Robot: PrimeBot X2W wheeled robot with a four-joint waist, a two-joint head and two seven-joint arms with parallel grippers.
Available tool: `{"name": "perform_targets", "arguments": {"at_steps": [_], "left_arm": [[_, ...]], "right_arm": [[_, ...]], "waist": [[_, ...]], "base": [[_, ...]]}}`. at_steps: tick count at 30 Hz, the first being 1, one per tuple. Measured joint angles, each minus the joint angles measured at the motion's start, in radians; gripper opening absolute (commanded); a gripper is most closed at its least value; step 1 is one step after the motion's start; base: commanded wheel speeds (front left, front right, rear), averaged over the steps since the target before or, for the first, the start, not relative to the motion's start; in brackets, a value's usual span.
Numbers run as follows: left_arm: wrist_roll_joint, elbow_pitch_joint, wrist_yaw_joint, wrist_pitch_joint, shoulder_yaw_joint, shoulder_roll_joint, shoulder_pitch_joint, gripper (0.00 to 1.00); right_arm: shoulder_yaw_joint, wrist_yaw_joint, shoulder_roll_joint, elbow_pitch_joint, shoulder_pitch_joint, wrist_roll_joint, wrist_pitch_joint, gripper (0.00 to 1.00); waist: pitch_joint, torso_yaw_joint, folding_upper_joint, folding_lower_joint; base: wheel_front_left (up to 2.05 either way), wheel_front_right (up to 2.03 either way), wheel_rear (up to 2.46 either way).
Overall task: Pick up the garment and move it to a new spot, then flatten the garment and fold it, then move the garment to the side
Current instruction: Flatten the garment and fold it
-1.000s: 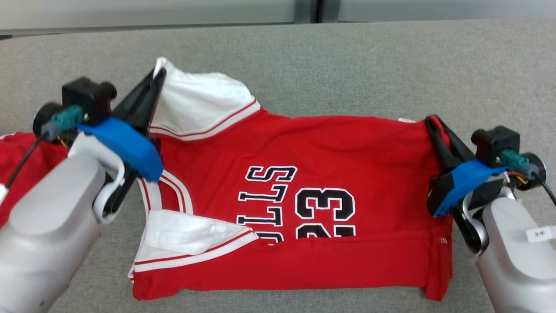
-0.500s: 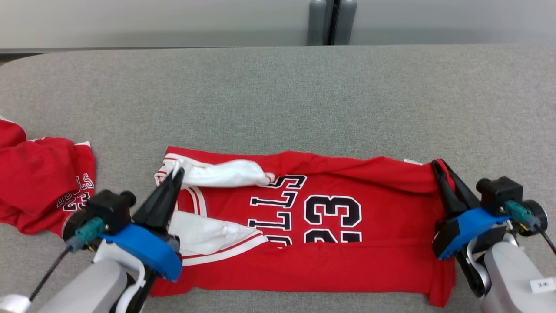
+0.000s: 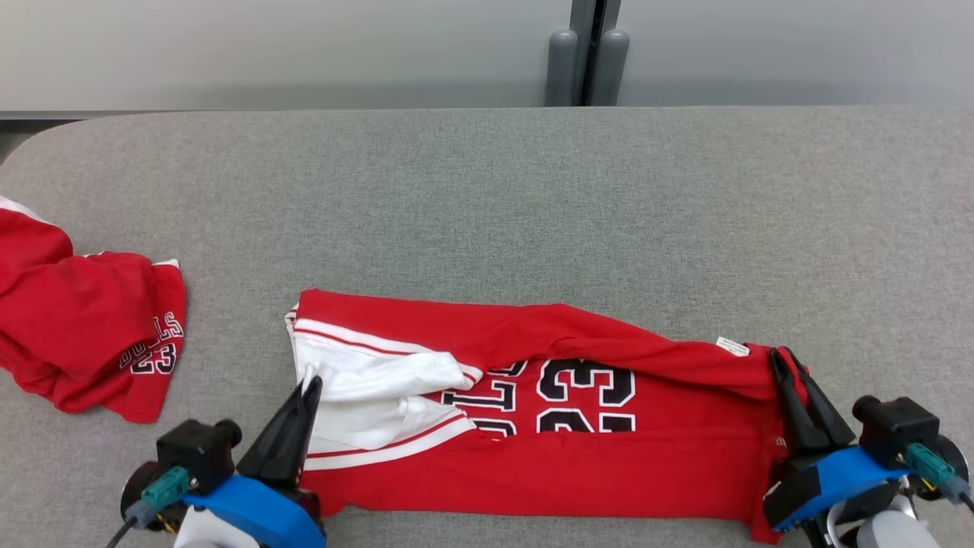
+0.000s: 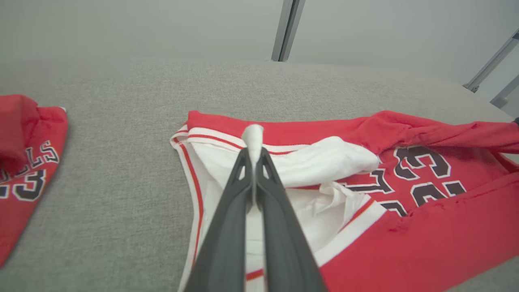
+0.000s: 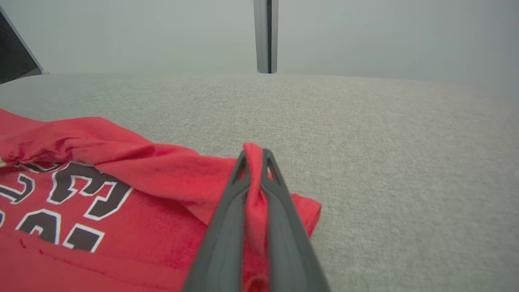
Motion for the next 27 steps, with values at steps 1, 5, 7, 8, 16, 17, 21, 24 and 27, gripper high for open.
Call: {"name": "perform_targets", "arguments": {"at_steps": [1, 5, 7, 8, 16, 17, 21, 24, 27], "left_arm": [[0.000, -0.001, 0.002, 0.000, 0.004, -0.003, 0.012, 0.00], [0.031, -0.006, 0.028, 0.000, 0.044, -0.022, 0.049, 1.00], [0.063, -0.019, 0.040, 0.000, 0.089, -0.036, 0.057, 1.00], [0.078, -0.027, 0.040, 0.000, 0.112, -0.046, 0.066, 1.00], [0.309, -0.106, 0.053, 0.000, 0.355, -0.167, 0.135, 1.00], [0.342, -0.114, 0.052, 0.000, 0.386, -0.184, 0.142, 1.00], [0.459, -0.137, 0.035, 0.000, 0.495, -0.256, 0.170, 1.00], [0.525, -0.143, 0.015, 0.000, 0.561, -0.304, 0.185, 1.00], [0.570, -0.133, -0.011, 0.000, 0.620, -0.344, 0.201, 1.00]], "right_arm": [[-0.005, 0.000, 0.004, -0.017, 0.014, 0.000, 0.000, 0.00], [-0.027, 0.000, 0.014, -0.077, 0.063, 0.002, 0.000, 1.00], [-0.042, 0.000, 0.023, -0.105, 0.080, 0.001, 0.000, 1.00], [-0.049, 0.000, 0.026, -0.119, 0.087, 0.001, 0.000, 1.00], [-0.094, 0.000, 0.032, -0.137, 0.085, 0.001, 0.000, 1.00], [-0.099, 0.000, 0.035, -0.123, 0.083, -0.004, 0.000, 1.00], [-0.128, 0.000, 0.062, -0.053, 0.048, -0.019, 0.020, 1.00], [-0.137, 0.000, 0.077, 0.006, 0.025, -0.025, 0.044, 1.00], [-0.141, 0.000, 0.087, 0.067, 0.010, -0.025, 0.073, 1.00]], "waist": [[-0.002, 0.000, 0.0000, 0.0000], [-0.007, 0.000, 0.0000, 0.0001], [-0.008, 0.000, 0.0000, 0.0001], [-0.008, 0.000, 0.0000, 0.0001], [-0.010, -0.006, 0.0000, 0.0001], [-0.010, -0.005, 0.0000, 0.0001], [-0.008, -0.002, 0.0000, 0.0001], [-0.007, 0.002, 0.0000, 0.0001], [-0.005, 0.006, 0.0000, 0.0001]], "base": [[0.00, 0.00, 0.00], [0.00, 0.00, 0.00], [0.00, 0.00, 0.00], [0.00, 0.00, 0.00], [0.00, 0.00, 0.00], [0.00, 0.00, 0.00], [0.00, 0.00, 0.00], [0.00, 0.00, 0.00], [0.00, 0.00, 0.00]]}}
